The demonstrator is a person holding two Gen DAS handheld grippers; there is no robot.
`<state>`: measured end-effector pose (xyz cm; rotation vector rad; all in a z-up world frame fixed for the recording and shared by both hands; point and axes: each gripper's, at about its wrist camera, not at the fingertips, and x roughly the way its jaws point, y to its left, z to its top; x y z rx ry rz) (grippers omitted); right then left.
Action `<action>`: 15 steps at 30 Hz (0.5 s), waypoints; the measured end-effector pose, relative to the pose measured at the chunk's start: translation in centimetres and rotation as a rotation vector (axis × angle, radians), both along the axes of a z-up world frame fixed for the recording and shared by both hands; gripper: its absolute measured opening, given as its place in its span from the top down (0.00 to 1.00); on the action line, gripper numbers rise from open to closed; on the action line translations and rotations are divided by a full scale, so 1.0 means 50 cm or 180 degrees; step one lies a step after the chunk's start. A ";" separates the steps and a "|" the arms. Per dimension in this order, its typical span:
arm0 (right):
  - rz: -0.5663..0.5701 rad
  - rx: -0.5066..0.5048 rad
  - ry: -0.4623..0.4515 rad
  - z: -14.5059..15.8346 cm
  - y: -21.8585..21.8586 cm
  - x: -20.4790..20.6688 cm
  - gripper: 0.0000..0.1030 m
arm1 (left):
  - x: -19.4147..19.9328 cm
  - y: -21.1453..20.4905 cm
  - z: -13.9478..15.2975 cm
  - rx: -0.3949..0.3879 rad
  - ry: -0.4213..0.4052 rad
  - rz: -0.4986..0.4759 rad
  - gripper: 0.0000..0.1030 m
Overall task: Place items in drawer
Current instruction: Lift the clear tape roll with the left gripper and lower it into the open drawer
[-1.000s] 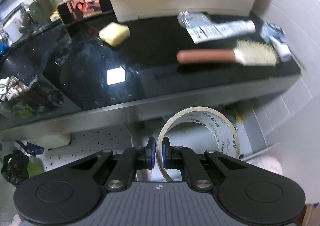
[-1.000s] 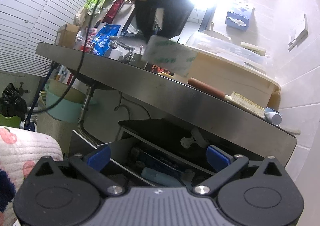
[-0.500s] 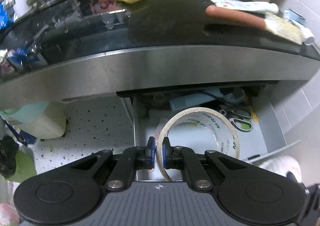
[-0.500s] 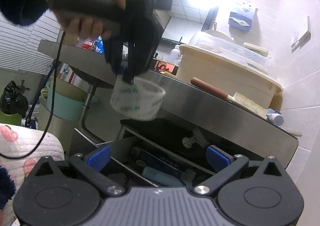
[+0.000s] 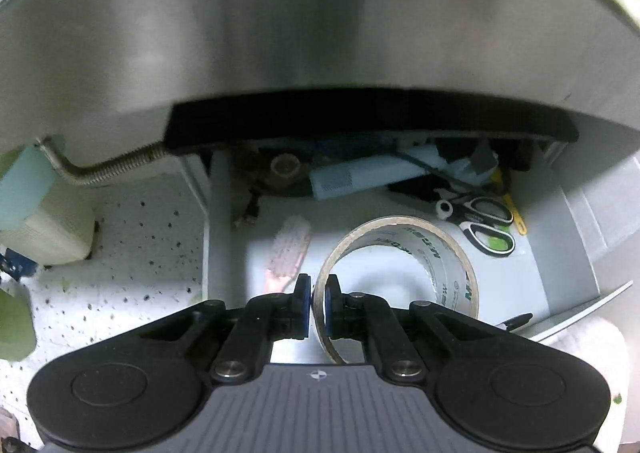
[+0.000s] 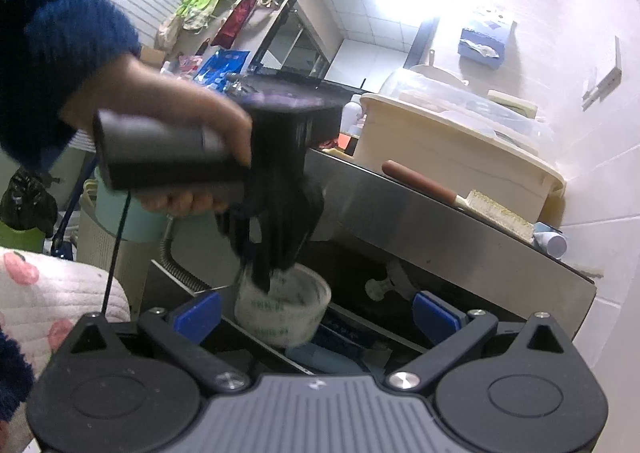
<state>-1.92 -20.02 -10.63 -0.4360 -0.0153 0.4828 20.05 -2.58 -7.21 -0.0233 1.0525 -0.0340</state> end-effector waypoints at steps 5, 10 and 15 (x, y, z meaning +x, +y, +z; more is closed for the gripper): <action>-0.0025 0.0150 0.0052 0.007 -0.015 0.006 0.00 | 0.030 -0.024 -0.037 0.0144 0.0025 -0.0067 0.94; -0.0050 0.0276 0.0101 0.012 -0.028 0.012 0.00 | 0.058 -0.045 -0.073 0.0222 0.0103 -0.0178 0.94; -0.0060 0.0345 0.0139 0.015 -0.036 0.018 0.00 | 0.088 -0.056 -0.106 0.0320 0.0216 -0.0196 0.93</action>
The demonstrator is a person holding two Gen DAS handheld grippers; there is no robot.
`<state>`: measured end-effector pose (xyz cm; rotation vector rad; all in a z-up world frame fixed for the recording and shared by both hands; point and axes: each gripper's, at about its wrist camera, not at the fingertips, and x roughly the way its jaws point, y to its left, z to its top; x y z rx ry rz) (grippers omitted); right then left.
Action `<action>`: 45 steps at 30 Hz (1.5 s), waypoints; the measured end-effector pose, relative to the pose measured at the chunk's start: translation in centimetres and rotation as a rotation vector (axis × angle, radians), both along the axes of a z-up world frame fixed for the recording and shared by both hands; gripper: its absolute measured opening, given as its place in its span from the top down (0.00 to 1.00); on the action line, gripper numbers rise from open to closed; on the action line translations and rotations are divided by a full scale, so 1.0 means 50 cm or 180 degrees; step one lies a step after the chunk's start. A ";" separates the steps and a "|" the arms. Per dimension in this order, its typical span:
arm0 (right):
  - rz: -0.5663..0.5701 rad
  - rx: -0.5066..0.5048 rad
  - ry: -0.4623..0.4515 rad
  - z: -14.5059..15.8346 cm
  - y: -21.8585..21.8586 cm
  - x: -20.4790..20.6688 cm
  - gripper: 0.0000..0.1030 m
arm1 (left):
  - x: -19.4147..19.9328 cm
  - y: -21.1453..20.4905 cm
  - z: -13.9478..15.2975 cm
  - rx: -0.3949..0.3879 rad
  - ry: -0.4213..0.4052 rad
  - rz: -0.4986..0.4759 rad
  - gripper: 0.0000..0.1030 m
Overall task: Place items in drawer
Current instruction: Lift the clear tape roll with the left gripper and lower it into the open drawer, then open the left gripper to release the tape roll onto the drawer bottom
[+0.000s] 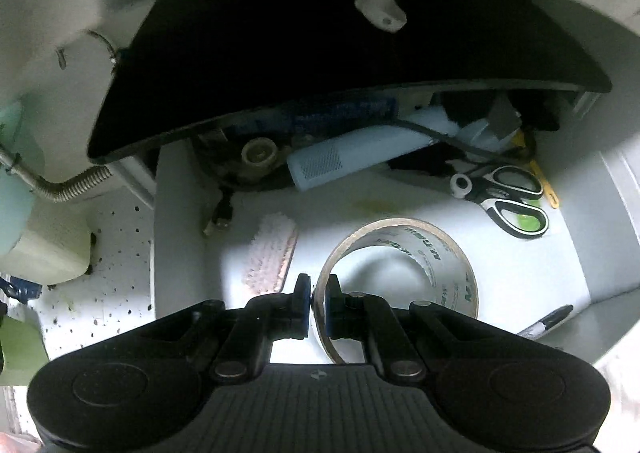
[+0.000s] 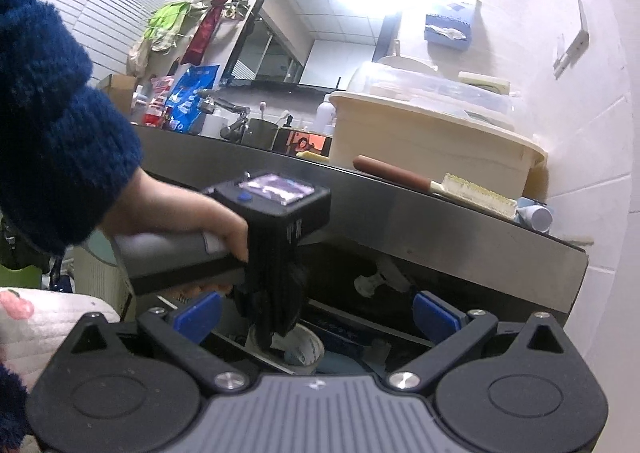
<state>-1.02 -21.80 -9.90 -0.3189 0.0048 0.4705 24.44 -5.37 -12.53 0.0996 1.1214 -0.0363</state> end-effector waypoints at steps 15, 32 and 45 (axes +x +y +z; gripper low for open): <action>-0.0012 0.0114 0.0026 0.002 -0.013 0.004 0.00 | 0.073 -0.030 -0.081 0.0281 0.0442 0.0056 0.93; -0.0010 0.0165 0.0030 0.002 -0.018 0.001 0.00 | 0.106 -0.045 -0.128 0.0354 0.0917 -0.0157 0.94; -0.0008 0.0137 0.0041 0.000 -0.015 0.000 0.00 | 0.129 -0.035 -0.150 0.0319 0.1156 -0.0105 0.91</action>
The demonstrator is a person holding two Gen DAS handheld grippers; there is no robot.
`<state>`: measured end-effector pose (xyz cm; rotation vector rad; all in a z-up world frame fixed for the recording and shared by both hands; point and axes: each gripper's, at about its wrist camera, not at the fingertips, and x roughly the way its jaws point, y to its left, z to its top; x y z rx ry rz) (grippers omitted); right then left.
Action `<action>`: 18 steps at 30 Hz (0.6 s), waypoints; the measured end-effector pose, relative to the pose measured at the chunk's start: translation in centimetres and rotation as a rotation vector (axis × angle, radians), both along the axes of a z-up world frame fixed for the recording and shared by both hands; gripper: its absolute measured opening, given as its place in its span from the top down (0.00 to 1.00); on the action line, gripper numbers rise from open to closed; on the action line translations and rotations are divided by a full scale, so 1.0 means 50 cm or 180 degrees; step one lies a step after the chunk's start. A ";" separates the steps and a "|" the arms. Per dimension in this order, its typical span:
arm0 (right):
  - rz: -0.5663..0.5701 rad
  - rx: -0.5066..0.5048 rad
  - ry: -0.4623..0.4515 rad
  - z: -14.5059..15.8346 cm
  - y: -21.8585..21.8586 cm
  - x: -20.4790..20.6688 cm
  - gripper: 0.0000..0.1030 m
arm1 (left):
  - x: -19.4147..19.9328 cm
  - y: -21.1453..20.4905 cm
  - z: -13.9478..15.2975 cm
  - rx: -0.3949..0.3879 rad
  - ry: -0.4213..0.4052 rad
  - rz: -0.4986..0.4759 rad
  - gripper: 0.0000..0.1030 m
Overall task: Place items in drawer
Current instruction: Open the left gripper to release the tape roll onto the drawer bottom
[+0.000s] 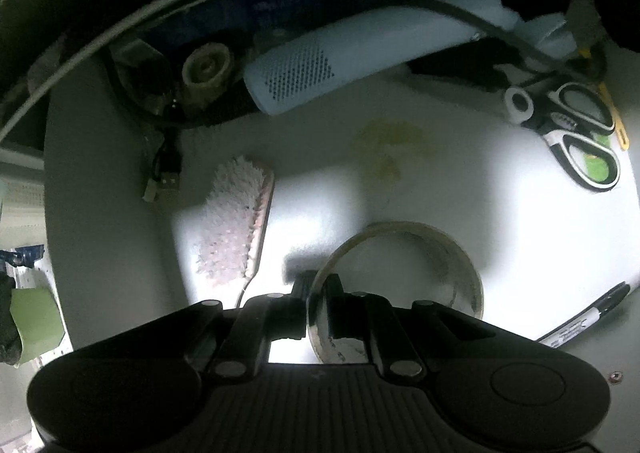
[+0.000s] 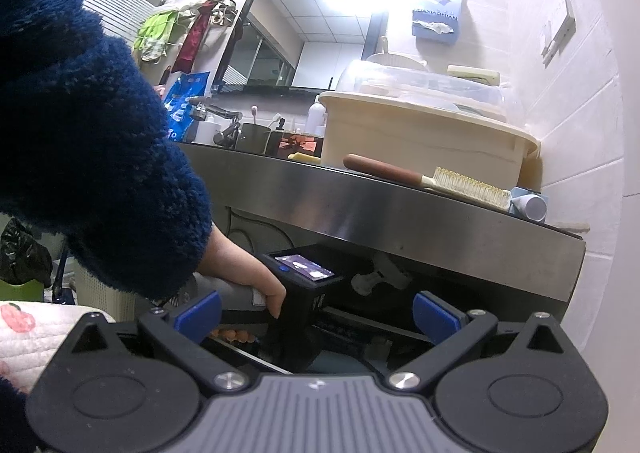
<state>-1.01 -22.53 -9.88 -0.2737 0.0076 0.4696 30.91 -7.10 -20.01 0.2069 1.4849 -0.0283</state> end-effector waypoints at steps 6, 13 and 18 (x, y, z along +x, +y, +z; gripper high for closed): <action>-0.0001 -0.0010 0.0012 0.002 0.001 0.003 0.00 | 0.001 -0.008 0.001 0.0058 0.0056 -0.0128 0.85; 0.0003 -0.0031 0.0019 0.001 0.003 0.004 0.00 | -0.019 -0.018 0.034 0.0080 -0.0194 -0.0323 0.48; 0.0005 -0.0061 0.0019 -0.001 0.006 0.004 0.00 | -0.034 -0.021 0.061 0.0089 -0.0297 -0.0407 0.44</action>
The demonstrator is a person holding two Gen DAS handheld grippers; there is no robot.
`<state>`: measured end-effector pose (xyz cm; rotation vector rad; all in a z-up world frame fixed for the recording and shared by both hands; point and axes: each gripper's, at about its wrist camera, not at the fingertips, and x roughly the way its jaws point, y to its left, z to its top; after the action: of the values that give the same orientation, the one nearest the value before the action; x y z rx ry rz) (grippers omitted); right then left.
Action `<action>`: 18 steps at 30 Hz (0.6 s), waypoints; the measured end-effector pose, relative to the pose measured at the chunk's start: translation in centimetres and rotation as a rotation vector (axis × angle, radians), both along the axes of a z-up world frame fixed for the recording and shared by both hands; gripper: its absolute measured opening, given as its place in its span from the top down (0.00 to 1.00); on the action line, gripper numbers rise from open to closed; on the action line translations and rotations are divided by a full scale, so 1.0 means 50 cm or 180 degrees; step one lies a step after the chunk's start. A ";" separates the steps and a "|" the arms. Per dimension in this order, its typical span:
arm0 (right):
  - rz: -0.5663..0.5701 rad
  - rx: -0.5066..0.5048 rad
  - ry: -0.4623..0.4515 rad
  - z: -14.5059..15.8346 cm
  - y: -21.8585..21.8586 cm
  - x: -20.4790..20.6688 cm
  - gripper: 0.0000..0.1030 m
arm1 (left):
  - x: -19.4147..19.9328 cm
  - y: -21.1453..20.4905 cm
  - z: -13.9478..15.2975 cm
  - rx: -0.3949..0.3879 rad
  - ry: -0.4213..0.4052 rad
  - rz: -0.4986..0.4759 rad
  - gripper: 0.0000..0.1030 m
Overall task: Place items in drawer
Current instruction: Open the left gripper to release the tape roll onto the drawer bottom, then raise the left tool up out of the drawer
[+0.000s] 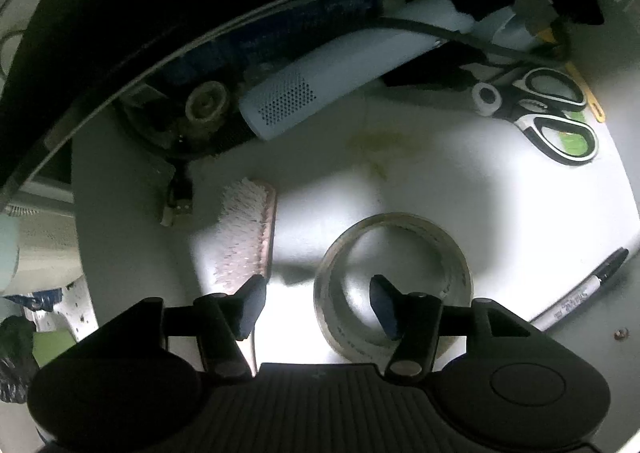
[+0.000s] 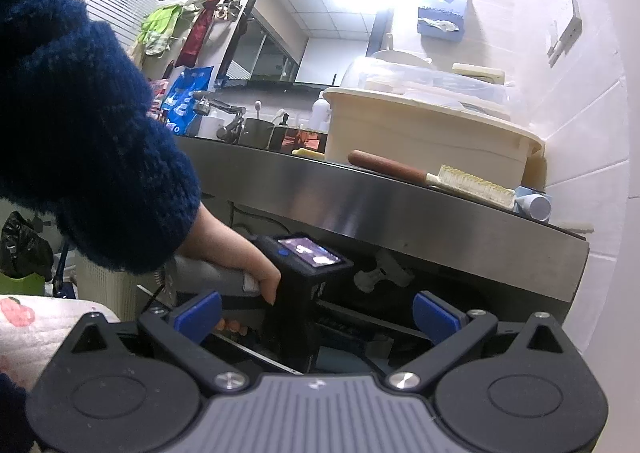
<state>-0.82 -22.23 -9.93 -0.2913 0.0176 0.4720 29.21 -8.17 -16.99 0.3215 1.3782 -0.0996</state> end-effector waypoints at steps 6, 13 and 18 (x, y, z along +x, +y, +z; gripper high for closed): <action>0.0003 -0.0028 0.0003 -0.001 0.003 0.002 0.00 | -0.025 0.005 0.006 -0.0038 -0.0053 -0.0059 0.43; 0.0001 -0.0043 0.0003 -0.001 0.003 0.002 0.00 | -0.052 0.012 0.041 -0.0151 -0.0307 -0.0031 0.43; -0.0007 -0.0031 0.0018 0.000 0.002 0.004 0.00 | -0.080 0.016 0.087 -0.0207 -0.0530 -0.0076 0.43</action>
<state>-0.60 -22.13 -9.94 -0.2995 0.0259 0.4707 25.21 -7.38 -12.66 0.2856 1.2041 -0.1343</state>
